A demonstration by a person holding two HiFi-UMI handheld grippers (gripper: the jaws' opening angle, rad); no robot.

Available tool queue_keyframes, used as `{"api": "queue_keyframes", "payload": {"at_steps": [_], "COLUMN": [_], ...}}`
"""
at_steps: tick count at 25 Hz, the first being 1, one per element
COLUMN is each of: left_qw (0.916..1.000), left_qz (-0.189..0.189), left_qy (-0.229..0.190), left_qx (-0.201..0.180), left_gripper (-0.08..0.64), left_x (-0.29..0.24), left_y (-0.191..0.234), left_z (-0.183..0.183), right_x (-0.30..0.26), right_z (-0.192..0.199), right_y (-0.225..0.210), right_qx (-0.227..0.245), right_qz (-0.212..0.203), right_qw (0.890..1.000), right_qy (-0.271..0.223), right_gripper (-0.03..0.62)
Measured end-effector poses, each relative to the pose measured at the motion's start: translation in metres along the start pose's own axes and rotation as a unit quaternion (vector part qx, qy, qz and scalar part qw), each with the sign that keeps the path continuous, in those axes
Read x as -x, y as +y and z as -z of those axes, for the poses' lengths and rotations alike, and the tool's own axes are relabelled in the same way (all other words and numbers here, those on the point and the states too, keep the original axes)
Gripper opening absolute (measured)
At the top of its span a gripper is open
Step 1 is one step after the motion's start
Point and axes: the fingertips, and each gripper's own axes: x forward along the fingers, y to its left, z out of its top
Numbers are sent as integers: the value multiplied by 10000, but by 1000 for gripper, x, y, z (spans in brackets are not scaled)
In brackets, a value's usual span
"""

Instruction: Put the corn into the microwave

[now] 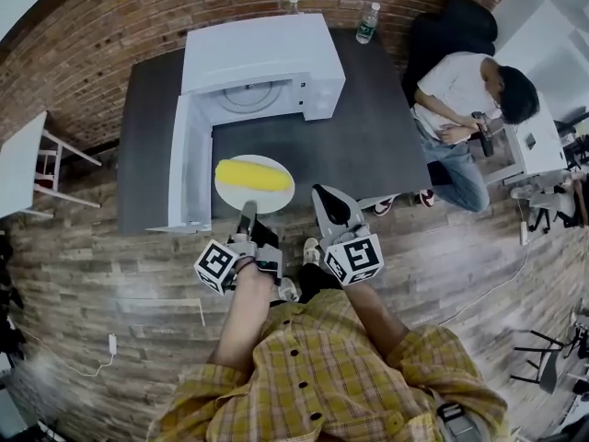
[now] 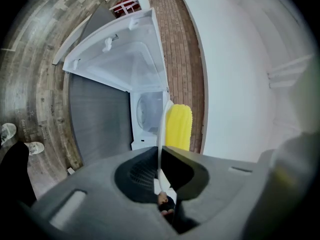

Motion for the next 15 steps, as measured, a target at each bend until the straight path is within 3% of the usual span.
{"api": "queue_keyframes", "payload": {"at_steps": [5, 11, 15], "left_qw": [9996, 9991, 9980], "left_qz": [-222, -74, -314], "left_qy": [-179, -376, -508], "left_qx": [-50, 201, 189], "left_gripper": [15, 15, 15], "left_x": [-30, -66, -77], "left_y": [9, -4, 8], "left_z": [-8, -5, -9], "right_x": [-28, -50, -60], "right_z": [-4, -6, -4], "right_y": [-22, -48, -59], "right_qx": [-16, -84, -133], "right_qz": [-172, -329, -417], "right_qw": [9999, 9994, 9990], "right_qy": [10, 39, 28], "right_gripper": [3, 3, 3]}}
